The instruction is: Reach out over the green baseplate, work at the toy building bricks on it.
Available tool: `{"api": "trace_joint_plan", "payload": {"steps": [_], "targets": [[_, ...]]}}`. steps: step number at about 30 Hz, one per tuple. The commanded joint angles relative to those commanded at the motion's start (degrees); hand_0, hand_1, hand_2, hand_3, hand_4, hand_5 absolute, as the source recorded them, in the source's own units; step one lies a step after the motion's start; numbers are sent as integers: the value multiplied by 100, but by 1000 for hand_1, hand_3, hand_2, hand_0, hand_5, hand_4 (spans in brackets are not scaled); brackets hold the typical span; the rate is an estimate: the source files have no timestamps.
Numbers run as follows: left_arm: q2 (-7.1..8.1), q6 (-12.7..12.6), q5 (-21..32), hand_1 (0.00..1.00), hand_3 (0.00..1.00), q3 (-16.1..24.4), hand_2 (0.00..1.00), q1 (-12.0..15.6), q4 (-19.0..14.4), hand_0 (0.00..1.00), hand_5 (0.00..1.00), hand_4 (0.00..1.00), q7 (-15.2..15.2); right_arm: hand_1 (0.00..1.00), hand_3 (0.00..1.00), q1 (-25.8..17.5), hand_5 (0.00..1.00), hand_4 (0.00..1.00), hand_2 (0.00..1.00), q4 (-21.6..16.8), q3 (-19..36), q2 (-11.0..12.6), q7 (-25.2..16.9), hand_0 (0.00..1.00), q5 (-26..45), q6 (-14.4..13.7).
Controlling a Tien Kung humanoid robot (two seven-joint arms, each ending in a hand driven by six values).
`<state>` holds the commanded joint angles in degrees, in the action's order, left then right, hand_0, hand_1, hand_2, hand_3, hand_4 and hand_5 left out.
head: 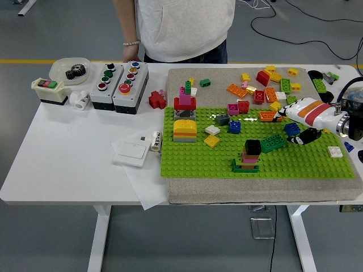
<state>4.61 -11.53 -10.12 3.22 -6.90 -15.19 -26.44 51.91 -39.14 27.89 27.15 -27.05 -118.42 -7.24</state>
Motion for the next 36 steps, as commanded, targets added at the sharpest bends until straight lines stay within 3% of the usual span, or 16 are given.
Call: {"api": "trace_joint_plan", "payload": {"steps": [13,36], "targets": [[9,-12,-164,602,882,86,710,-30,2,513,816,998,-24,720,814,17,133,904,766,-16,-183,17,-86,728,-5,-22],[17,3,-210,604,880,98,710,-93,-1,508,831,998,-40,706,785,24,131,888,754,70,-359,-237,-46,724,471,33]]}}
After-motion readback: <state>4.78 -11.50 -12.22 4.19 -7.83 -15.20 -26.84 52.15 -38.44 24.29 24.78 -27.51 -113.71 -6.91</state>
